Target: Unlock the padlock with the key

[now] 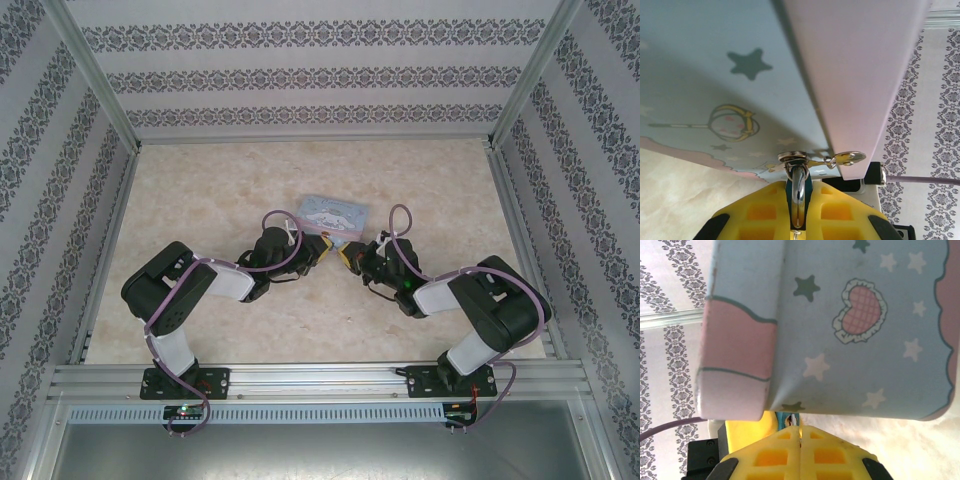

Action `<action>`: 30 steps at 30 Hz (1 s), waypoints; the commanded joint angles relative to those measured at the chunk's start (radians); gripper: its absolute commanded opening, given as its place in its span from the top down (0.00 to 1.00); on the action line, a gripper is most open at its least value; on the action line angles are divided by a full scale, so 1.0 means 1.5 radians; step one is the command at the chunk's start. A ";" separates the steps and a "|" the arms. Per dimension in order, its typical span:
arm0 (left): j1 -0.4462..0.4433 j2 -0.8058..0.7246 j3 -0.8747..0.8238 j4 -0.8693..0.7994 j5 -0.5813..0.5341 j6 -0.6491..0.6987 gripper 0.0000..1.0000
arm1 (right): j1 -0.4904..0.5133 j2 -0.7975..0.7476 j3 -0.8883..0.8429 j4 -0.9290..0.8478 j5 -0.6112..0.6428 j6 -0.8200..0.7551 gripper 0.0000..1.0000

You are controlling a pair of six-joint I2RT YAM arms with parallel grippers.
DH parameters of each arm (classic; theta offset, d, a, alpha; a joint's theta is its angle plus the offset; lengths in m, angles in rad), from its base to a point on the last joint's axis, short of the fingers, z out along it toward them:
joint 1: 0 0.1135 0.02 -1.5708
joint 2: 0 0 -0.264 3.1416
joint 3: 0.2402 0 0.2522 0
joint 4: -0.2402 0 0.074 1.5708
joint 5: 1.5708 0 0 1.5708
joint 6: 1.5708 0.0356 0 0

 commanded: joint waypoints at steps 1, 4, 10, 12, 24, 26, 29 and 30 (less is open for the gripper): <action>-0.012 -0.017 0.001 0.020 0.009 0.003 1.00 | 0.018 0.014 0.021 0.035 -0.006 -0.001 1.00; -0.012 -0.017 0.004 0.021 0.010 0.001 1.00 | 0.023 0.022 0.022 0.039 -0.001 0.002 1.00; -0.013 -0.015 0.005 0.027 0.010 0.000 1.00 | 0.025 0.033 0.025 0.049 0.003 0.010 1.00; -0.014 -0.014 0.005 0.029 0.012 0.000 1.00 | 0.024 0.035 0.024 0.054 0.005 0.012 1.00; -0.015 -0.017 -0.006 0.031 0.014 0.001 1.00 | 0.012 0.028 0.039 0.055 0.006 0.015 1.00; -0.016 -0.017 -0.007 0.032 0.014 0.001 1.00 | 0.011 0.022 0.040 0.051 0.006 0.014 1.00; -0.017 -0.017 -0.007 0.032 0.013 0.001 1.00 | 0.010 0.018 0.041 0.045 0.003 0.012 1.00; -0.017 -0.018 -0.008 0.032 0.013 0.001 1.00 | 0.010 0.017 0.040 0.047 0.005 0.012 1.00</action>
